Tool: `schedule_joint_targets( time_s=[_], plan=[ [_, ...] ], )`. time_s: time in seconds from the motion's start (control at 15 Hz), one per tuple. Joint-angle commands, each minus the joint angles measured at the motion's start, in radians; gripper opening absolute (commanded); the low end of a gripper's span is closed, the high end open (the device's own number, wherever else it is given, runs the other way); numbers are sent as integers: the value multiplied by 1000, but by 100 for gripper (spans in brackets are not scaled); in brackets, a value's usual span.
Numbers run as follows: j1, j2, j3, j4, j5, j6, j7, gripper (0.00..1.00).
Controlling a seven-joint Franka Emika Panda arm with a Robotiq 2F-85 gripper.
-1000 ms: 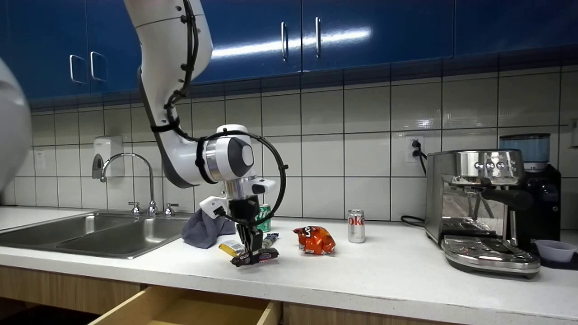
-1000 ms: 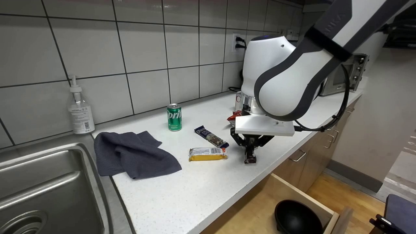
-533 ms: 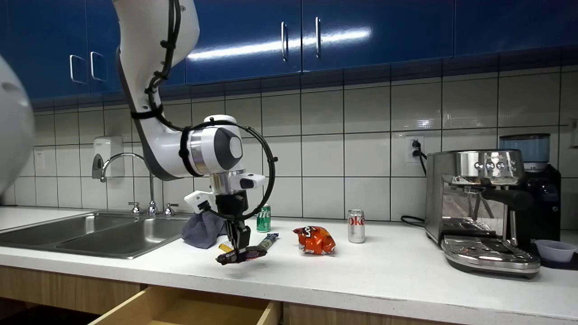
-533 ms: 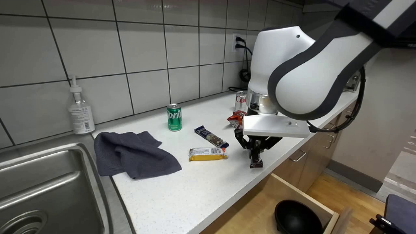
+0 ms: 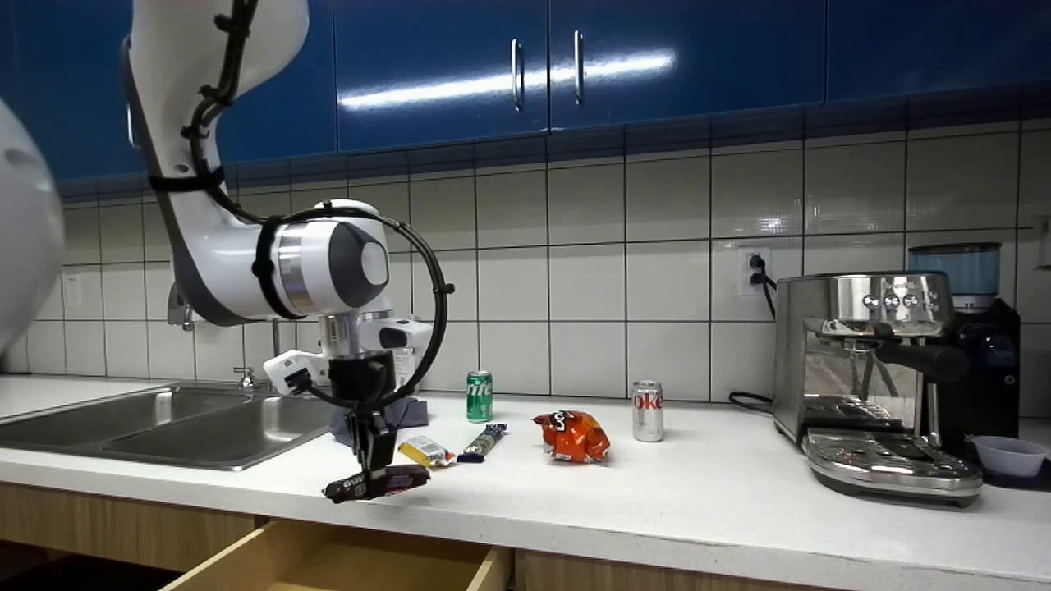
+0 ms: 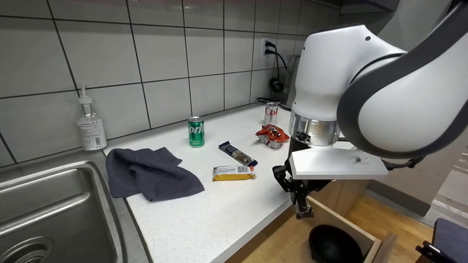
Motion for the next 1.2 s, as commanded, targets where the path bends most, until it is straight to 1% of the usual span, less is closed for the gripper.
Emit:
schedule_joint_targets(
  time_s=[0.0, 0.33, 0.53, 0.8, 1.13],
  plan=[
    [-14, -69, 77, -69, 44, -40, 4, 4],
    [-2, -28, 165, -66, 170, -45, -57, 4],
    [-4, 5, 196, -47, 229, -55, -101, 4],
    [-7, 61, 199, -19, 251, -53, -129, 4],
    [0, 162, 192, 50, 253, -39, -144, 4]
  ],
)
